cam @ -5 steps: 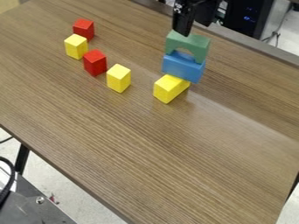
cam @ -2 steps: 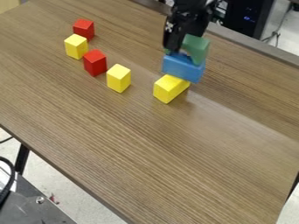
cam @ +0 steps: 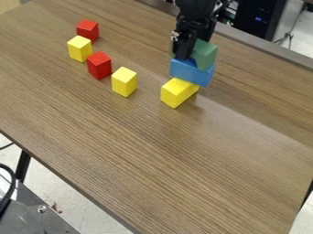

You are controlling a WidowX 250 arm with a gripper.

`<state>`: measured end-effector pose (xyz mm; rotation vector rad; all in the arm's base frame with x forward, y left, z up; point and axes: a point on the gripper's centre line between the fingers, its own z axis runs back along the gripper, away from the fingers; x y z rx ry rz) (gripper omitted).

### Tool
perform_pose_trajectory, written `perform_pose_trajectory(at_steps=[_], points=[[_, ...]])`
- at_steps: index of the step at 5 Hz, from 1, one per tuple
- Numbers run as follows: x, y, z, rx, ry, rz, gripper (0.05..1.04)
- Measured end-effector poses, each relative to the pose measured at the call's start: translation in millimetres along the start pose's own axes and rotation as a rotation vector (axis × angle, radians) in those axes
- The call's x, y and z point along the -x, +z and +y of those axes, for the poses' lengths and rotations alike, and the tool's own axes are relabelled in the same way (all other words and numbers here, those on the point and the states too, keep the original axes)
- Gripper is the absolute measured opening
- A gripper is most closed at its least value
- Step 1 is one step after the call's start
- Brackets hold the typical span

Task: Remove the green arch from the top of the blue block

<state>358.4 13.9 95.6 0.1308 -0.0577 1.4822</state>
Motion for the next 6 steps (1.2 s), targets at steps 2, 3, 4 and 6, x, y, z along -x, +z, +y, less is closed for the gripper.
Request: perform_pose_trajectory(at_steps=[2,3,4,6], points=[[-16.8,40.3,-24.3,0.179,-0.112,0.034,0.592],[-50.8,52.1,-30.8,0.247,-0.105,0.03,0.592],[-75.4,47.4,-32.2,0.272,-0.146,0.011,0.592],[-95.8,15.8,-44.2,0.254,-0.212,-0.033,0.592]])
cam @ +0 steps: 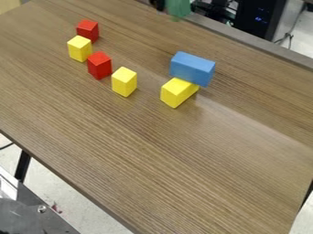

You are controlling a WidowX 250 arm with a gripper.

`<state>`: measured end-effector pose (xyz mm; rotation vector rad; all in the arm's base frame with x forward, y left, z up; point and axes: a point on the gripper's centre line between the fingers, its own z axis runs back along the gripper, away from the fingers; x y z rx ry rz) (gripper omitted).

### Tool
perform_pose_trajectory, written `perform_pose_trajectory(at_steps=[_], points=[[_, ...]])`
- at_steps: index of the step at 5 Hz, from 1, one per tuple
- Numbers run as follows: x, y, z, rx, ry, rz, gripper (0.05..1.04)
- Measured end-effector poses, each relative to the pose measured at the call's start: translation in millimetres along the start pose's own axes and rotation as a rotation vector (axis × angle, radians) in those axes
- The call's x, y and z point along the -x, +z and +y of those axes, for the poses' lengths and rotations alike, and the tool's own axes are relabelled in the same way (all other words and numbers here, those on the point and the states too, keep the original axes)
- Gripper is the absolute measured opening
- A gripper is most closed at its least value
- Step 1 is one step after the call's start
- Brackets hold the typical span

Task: Remove the green arch from the top of the blue block

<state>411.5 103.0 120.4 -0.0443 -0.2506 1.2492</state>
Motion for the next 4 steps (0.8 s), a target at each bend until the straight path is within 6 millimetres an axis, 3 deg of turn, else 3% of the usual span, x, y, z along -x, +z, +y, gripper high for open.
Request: perform_pose_trajectory(at_steps=[2,4], points=[[0.0,-47.2,-2.6,-0.069,-0.091,-0.01,0.592],[-10.9,-75.6,-9.7,-0.112,-0.113,-0.017,0.592]])
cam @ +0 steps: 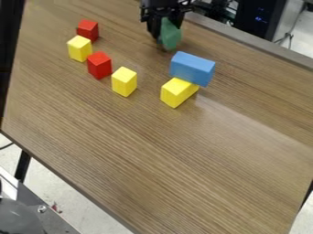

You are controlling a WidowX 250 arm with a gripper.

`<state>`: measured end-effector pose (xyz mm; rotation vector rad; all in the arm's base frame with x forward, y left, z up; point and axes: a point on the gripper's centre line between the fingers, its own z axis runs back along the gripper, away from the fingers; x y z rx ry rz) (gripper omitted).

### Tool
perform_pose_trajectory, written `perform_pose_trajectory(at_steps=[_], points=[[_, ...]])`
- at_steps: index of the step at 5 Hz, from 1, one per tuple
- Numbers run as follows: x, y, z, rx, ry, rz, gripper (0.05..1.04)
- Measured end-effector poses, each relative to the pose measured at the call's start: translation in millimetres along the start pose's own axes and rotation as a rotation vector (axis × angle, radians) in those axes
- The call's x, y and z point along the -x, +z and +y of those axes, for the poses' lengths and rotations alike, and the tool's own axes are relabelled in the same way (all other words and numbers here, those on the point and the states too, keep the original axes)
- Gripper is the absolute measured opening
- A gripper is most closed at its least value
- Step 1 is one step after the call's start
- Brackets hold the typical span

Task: Remove the green arch from the top of the blue block

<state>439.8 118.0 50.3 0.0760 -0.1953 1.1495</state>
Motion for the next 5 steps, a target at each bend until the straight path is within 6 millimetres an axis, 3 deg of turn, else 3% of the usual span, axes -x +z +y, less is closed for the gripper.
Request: perform_pose_trajectory(at_steps=[1,2,3,5], points=[[-3.4,-0.8,0.7,0.007,-0.007,-0.004,0.665],[0.5,-7.1,2.8,0.001,-0.025,-0.003,0.957],[8.7,-10.6,4.1,-0.003,-0.039,0.006,1.001],[3.1,39.6,-11.2,0.149,-0.109,-0.023,0.999]])
